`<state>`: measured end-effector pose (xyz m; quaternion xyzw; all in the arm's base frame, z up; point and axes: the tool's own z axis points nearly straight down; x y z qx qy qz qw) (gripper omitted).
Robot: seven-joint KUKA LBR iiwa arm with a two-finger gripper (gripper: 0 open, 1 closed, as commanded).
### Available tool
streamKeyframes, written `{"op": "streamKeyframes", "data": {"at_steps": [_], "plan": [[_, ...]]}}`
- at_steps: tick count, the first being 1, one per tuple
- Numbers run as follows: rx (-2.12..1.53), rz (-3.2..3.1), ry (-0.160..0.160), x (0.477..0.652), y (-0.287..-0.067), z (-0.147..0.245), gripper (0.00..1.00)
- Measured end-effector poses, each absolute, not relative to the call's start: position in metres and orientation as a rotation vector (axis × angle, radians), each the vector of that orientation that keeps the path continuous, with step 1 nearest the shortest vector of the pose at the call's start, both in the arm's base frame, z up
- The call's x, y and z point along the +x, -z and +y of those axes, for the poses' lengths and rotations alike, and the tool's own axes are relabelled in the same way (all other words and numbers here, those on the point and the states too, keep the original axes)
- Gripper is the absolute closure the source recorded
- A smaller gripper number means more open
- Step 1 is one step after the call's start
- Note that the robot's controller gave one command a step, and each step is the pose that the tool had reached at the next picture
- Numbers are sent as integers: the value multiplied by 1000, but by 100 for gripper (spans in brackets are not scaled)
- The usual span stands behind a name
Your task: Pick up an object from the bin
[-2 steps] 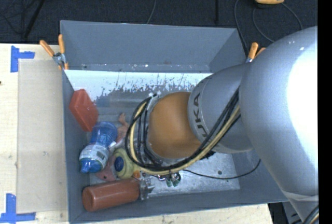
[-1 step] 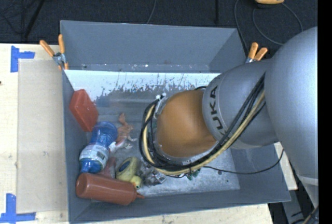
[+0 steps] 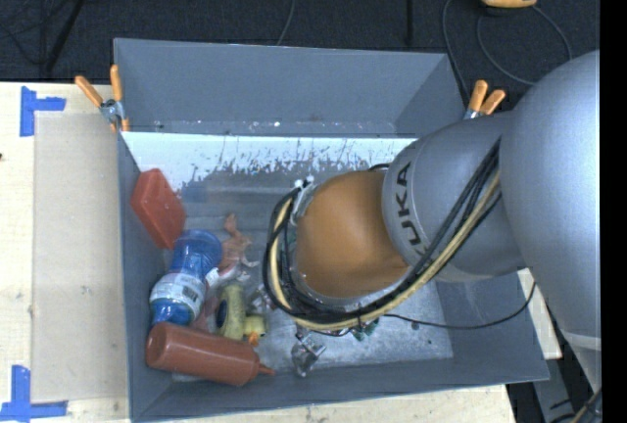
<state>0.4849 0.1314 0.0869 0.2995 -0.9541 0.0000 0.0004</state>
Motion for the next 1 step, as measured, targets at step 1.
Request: {"op": "streamKeyframes", "data": {"at_steps": [1], "plan": [[940, -2997, 0, 485, -87, 131, 0]]}}
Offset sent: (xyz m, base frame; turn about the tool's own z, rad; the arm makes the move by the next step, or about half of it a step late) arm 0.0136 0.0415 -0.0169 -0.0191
